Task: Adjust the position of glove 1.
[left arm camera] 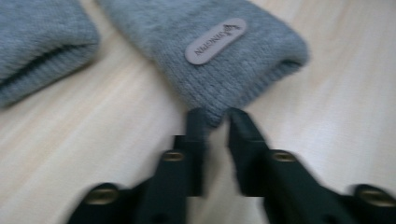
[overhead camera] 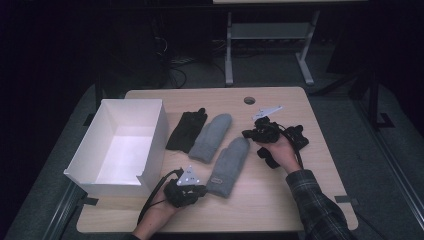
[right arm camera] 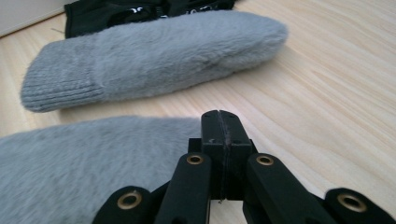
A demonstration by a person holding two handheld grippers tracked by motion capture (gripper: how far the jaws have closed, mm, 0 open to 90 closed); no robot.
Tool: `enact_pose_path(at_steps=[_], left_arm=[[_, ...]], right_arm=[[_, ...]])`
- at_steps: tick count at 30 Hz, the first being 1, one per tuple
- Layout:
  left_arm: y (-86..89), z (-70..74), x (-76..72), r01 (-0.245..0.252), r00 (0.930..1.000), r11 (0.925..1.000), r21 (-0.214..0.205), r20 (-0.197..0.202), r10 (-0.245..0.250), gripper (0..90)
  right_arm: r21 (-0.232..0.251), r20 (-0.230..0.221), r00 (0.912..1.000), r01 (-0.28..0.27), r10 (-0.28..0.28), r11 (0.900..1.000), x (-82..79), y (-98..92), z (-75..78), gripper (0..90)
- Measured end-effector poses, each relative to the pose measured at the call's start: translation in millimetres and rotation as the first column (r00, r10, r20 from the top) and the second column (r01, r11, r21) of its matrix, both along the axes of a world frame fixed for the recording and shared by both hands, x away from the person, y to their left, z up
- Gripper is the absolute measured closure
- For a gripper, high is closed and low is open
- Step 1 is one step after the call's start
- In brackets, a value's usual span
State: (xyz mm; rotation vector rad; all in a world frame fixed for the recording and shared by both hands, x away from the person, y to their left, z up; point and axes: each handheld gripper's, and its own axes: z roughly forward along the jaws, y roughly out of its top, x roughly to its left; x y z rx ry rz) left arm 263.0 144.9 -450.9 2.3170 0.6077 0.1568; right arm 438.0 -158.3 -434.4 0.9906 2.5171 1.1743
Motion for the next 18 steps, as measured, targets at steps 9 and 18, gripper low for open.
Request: enact_pose_path(at_steps=[9,18], left_arm=[[-15.8,-4.2,-1.5,0.030,0.9993,0.9992,-0.026,-0.020,-0.031,87.9],[-4.9,-4.4,0.9,0.015,0.9994,0.9998,-0.012,-0.032,-0.015,87.4]], right_arm=[[-0.034,-0.037,0.9993,-0.010,0.009,0.9994,5.9,6.0,-12.5,90.0],[-0.072,-0.076,0.9947,-0.075,0.069,0.9946,-8.0,3.8,-13.1,90.0]])
